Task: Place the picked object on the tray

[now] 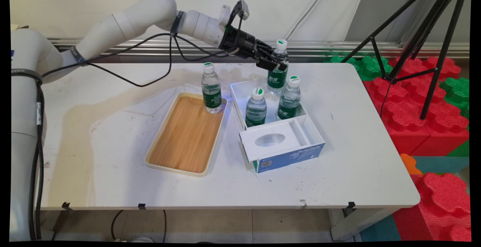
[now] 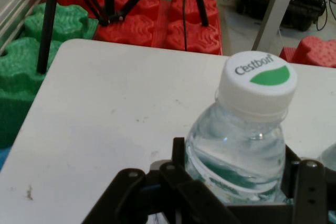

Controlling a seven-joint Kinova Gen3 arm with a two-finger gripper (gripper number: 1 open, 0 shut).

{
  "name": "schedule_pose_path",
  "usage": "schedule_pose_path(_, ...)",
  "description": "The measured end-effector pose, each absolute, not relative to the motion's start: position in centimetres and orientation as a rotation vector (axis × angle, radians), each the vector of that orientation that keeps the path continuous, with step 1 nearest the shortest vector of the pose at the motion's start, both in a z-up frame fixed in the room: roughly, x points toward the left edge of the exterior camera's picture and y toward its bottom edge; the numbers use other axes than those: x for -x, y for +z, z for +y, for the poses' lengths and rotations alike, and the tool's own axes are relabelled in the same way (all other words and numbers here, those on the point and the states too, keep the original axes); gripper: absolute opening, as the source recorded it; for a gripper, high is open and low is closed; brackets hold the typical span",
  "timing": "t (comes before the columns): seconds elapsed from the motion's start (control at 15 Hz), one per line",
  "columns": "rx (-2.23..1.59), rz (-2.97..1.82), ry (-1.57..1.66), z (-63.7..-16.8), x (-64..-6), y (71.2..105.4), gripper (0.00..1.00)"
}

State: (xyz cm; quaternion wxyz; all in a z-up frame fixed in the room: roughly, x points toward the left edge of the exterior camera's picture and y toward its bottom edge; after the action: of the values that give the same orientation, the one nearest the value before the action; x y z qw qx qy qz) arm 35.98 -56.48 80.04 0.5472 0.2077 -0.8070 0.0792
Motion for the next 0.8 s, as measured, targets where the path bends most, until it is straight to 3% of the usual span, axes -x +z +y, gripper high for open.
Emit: schedule_pose_path(0.8,-0.485,-1.880,0.187,-54.2,-37.4,85.0,0.00)
